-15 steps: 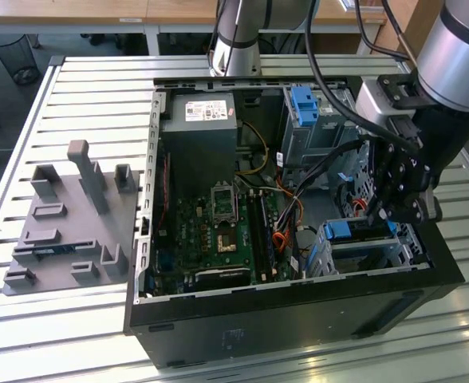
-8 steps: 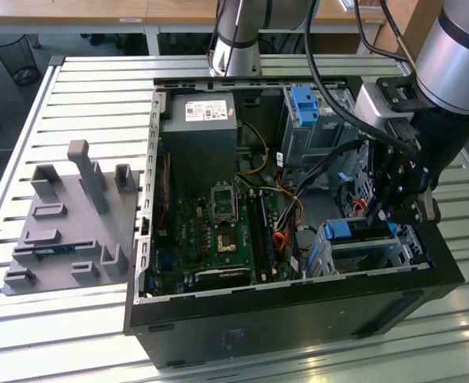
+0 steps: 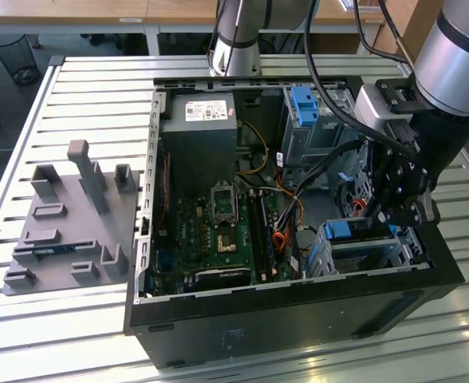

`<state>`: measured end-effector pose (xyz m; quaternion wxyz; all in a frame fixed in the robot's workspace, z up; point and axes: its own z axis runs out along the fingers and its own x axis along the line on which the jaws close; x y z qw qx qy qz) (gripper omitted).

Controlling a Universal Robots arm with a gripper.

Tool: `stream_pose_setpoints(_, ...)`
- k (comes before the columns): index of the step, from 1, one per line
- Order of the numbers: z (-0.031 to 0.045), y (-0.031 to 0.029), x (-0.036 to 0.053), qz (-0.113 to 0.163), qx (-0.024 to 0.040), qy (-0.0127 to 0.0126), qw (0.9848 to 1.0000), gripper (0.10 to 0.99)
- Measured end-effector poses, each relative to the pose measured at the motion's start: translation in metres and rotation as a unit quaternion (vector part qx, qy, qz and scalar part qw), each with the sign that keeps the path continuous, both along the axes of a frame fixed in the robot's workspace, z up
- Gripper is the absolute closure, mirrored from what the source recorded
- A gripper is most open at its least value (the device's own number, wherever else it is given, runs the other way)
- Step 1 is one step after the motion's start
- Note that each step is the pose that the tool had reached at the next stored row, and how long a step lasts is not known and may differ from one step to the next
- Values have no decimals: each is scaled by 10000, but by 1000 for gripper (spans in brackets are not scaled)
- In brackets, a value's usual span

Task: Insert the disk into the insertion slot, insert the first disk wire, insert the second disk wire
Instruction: 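Insert the first disk wire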

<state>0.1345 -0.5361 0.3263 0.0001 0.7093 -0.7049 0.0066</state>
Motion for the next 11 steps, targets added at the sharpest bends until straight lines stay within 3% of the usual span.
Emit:
stream_pose_setpoints(1, 1, 0, 0, 0, -1, -1, 10000, 906)
stream_pose_setpoints(2, 6, -1, 0, 0, -5, -1, 10000, 843)
stream_pose_setpoints(11, 94, -1, 0, 0, -6, 0, 10000, 843)
